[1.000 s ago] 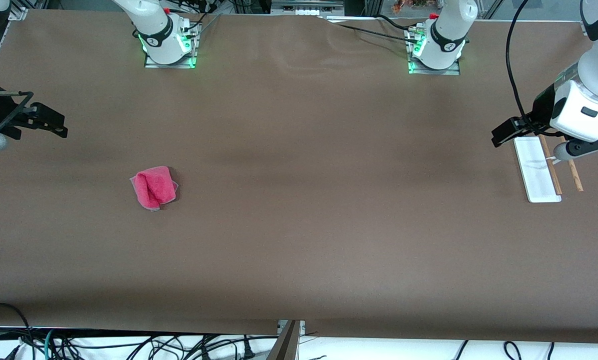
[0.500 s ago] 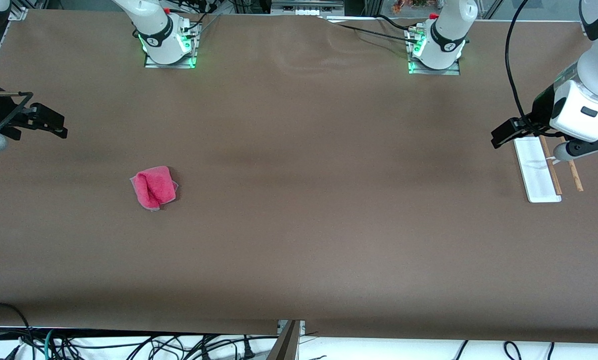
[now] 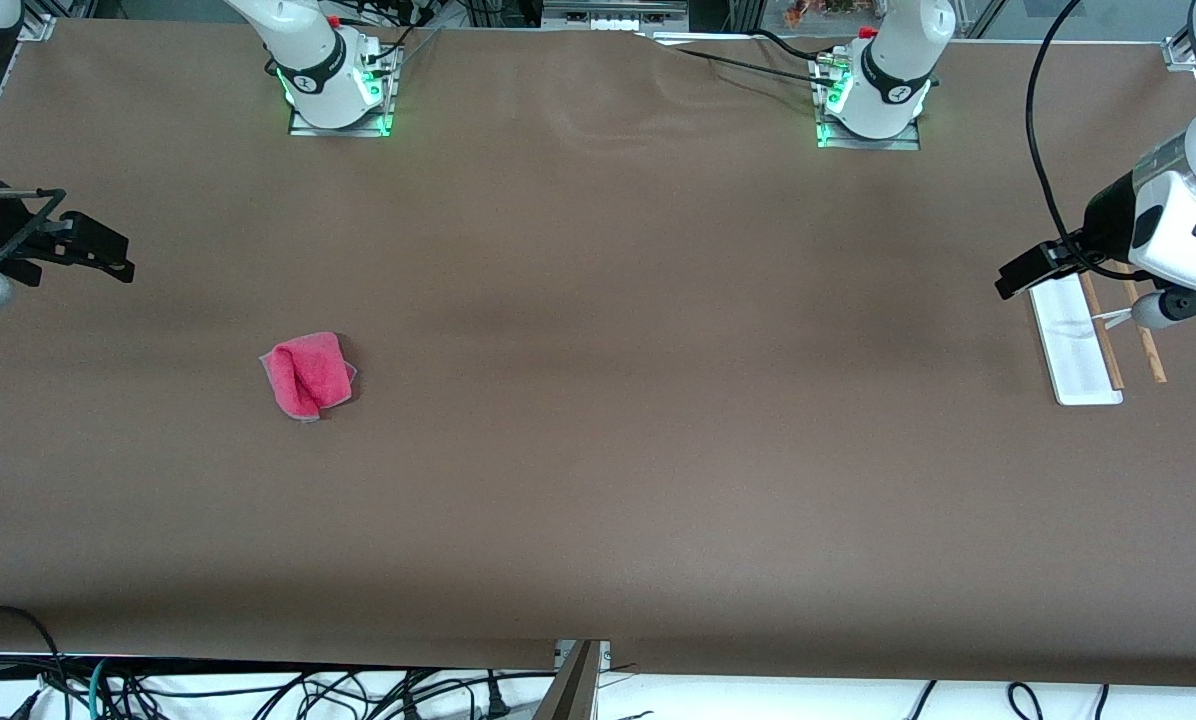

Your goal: Pass towel and hang on rack

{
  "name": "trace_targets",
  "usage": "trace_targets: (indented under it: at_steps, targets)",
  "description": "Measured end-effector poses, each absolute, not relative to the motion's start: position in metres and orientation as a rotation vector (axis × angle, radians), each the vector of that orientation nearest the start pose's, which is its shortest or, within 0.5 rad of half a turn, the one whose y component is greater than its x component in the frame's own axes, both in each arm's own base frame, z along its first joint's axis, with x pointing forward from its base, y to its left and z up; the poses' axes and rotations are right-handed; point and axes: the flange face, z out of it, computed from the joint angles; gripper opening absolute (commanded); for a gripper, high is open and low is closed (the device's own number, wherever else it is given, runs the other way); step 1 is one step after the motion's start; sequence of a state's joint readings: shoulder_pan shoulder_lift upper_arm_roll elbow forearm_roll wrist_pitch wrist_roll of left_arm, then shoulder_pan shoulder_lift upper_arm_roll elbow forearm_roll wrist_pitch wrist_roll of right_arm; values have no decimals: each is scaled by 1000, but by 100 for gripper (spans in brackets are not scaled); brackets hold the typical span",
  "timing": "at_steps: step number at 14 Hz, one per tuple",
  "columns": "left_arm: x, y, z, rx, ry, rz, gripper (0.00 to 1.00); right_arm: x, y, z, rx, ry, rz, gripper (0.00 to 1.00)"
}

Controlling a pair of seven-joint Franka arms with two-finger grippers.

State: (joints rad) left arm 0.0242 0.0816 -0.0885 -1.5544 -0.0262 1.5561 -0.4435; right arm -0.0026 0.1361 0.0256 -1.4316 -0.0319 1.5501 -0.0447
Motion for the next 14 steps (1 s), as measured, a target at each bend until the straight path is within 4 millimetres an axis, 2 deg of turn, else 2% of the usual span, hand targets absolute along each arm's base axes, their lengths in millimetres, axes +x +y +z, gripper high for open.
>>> trace_targets:
  at_steps: [2, 4, 6, 7, 10, 12, 14]
  targets:
    - [574, -40, 585, -3097, -587, 141, 100, 595, 9, 610, -3168, -106, 29, 100]
    - [573, -53, 583, -3109, -523, 143, 100, 595, 9, 610, -3168, -105, 28, 100]
    - [571, -71, 573, -3134, -353, 158, 100, 596, 6, 609, -3168, -99, 27, 100]
    - [570, -73, 570, -3146, -245, 163, 100, 596, 5, 608, -3168, -95, 30, 100]
    - [570, -50, 576, -3166, 33, 142, 100, 599, 4, 603, -3168, -93, 45, 100]
    - [567, -42, 585, -3170, 87, 116, 100, 604, 5, 590, -3166, -96, 78, 100]
    - [563, -46, 592, -3178, 83, 98, 100, 612, 5, 574, -3164, -97, 113, 100]
